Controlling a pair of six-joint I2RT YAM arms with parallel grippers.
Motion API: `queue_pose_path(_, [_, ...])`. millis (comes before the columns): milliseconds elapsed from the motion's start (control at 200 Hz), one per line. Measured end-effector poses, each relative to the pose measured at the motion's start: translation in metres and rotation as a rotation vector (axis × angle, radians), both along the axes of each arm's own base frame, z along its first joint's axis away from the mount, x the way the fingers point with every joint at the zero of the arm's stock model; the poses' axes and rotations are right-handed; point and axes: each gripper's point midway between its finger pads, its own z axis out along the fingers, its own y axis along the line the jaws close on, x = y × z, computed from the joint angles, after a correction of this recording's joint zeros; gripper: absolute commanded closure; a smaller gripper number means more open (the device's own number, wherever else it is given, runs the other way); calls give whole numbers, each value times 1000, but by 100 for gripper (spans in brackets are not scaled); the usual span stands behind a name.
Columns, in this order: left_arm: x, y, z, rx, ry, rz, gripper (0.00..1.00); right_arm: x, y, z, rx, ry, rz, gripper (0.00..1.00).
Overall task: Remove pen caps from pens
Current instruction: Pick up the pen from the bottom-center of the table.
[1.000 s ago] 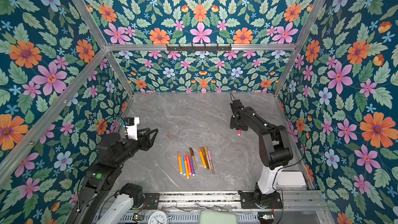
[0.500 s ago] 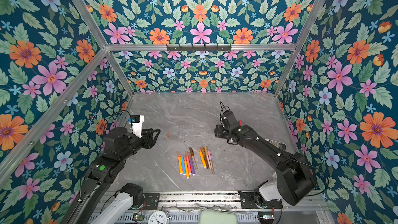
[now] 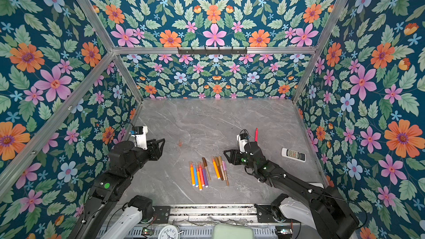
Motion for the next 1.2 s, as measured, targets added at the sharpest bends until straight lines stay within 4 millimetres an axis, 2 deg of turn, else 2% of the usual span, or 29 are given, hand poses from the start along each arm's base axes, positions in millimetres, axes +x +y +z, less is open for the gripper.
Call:
queue_pose_path(100, [2,4,0,8,-2,23,47,-4,0,1,27,-9,8,35])
queue_pose_path(250, [8,6,-9,26,30,44,49,-6,2,16,61,-55,26,33])
queue_pose_path(390, [15,16,-18,54,62,114,50,-8,1,8,53,-40,29,33])
queue_pose_path(500, [25,21,-36,71,129,176,52,-5,3,8,49,-36,29,33])
queue_pose_path(615, [34,10,-66,41,202,157,50,-1,6,8,43,-29,28,33])
queue_pose_path(705, [41,-2,-73,-19,207,128,47,5,9,9,36,-26,23,33])
queue_pose_path(875, [55,-27,-62,-127,107,31,44,13,11,11,18,-25,11,33])
queue_pose_path(1065, [57,-38,-55,-186,-8,-27,44,24,13,17,-3,-36,-11,35])
queue_pose_path(1135, [56,-37,-29,-208,-61,-30,40,27,17,18,-16,-30,-4,36])
queue_pose_path(1200, [54,-37,9,-230,-126,-38,37,30,23,19,-34,-32,5,36])
